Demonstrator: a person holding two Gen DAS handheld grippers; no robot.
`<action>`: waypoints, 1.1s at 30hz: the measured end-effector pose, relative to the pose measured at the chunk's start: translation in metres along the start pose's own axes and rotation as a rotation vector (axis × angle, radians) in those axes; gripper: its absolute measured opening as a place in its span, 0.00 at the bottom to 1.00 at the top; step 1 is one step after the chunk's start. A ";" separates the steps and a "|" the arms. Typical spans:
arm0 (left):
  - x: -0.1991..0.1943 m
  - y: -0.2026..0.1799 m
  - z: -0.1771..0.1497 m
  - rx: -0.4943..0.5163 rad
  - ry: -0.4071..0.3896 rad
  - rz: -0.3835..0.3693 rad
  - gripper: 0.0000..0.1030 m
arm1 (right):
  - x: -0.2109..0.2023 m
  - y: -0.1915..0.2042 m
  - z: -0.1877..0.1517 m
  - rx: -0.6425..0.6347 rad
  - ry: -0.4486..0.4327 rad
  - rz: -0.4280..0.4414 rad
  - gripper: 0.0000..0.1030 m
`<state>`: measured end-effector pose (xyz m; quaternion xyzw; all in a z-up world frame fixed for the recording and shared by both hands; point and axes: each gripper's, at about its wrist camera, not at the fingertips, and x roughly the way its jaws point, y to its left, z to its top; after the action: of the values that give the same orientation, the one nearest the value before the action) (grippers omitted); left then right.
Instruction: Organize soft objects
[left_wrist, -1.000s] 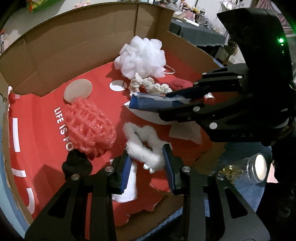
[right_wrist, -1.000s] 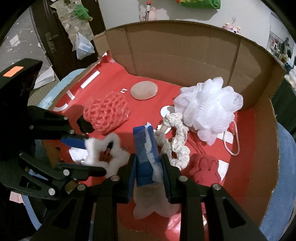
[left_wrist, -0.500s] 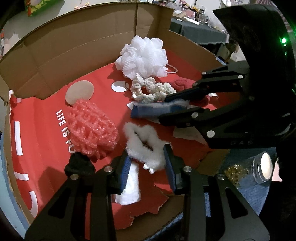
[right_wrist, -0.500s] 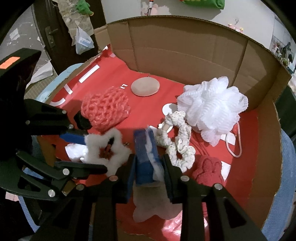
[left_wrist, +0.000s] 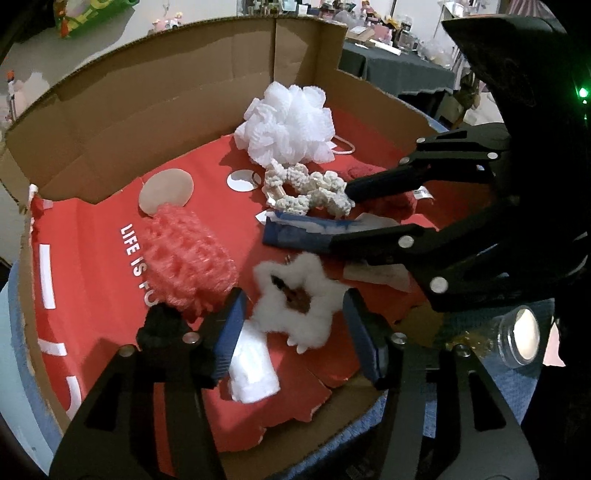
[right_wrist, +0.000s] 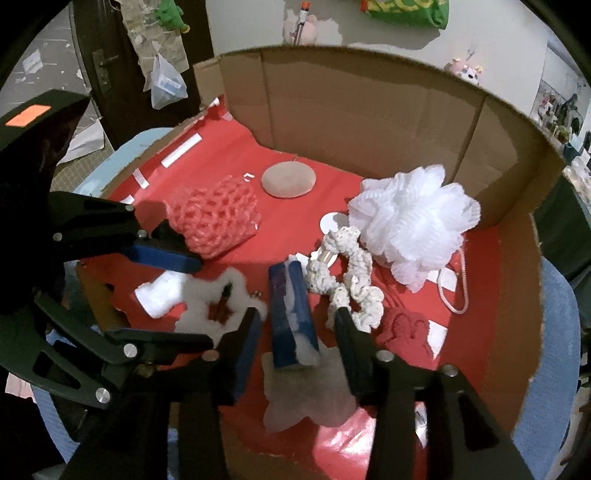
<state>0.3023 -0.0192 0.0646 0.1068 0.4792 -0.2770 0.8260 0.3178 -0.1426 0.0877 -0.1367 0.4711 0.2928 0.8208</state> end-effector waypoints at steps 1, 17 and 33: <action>-0.002 -0.001 -0.001 -0.001 -0.004 0.004 0.59 | -0.004 0.001 0.000 0.000 -0.009 -0.005 0.53; -0.089 -0.026 -0.042 -0.073 -0.390 0.244 0.87 | -0.077 0.016 -0.036 0.097 -0.233 -0.242 1.00; -0.065 0.003 -0.054 -0.263 -0.508 0.367 0.88 | -0.050 0.008 -0.056 0.230 -0.400 -0.347 1.00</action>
<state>0.2391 0.0298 0.0920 0.0115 0.2624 -0.0774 0.9618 0.2548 -0.1818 0.1015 -0.0610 0.2994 0.1140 0.9453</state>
